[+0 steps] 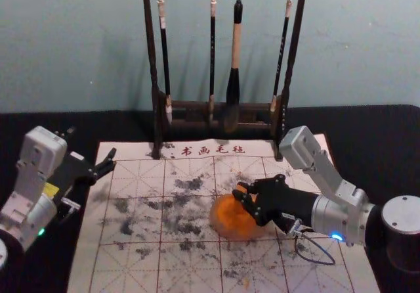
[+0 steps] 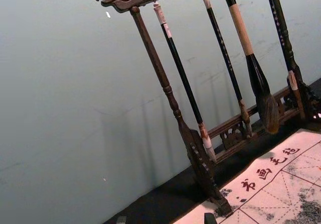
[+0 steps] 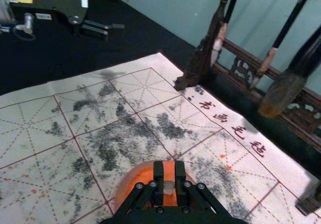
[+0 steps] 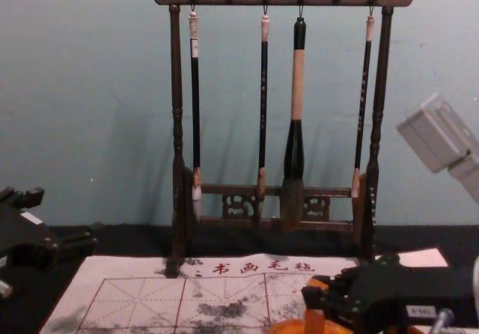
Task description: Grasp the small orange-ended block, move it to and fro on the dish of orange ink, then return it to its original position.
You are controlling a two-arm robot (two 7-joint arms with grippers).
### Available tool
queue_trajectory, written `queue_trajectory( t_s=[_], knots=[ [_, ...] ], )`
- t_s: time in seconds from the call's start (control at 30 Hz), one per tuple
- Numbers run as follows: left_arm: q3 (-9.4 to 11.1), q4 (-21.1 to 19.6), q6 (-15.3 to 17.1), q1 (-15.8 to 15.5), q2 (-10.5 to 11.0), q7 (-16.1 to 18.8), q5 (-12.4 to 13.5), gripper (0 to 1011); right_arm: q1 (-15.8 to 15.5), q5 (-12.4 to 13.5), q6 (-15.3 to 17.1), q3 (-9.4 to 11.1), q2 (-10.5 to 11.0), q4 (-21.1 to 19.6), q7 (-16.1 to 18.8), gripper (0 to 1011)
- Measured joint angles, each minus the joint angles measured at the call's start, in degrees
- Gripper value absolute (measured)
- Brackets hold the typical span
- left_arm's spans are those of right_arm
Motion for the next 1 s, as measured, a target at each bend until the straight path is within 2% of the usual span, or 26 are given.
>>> queue_trajectory(
  t_s=[0.53, 1.0],
  knots=[
    [0.0, 0.0, 0.0, 0.0, 0.0, 0.0, 0.0, 1001, -1.4, -0.1, 0.9, 1.9, 1.8, -1.5, -0.7, 79],
    [0.0, 0.0, 0.0, 0.0, 0.0, 0.0, 0.0, 1001, -3.4, -0.1, 1.2, 2.5, 3.2, -3.9, -0.4, 79]
  ],
)
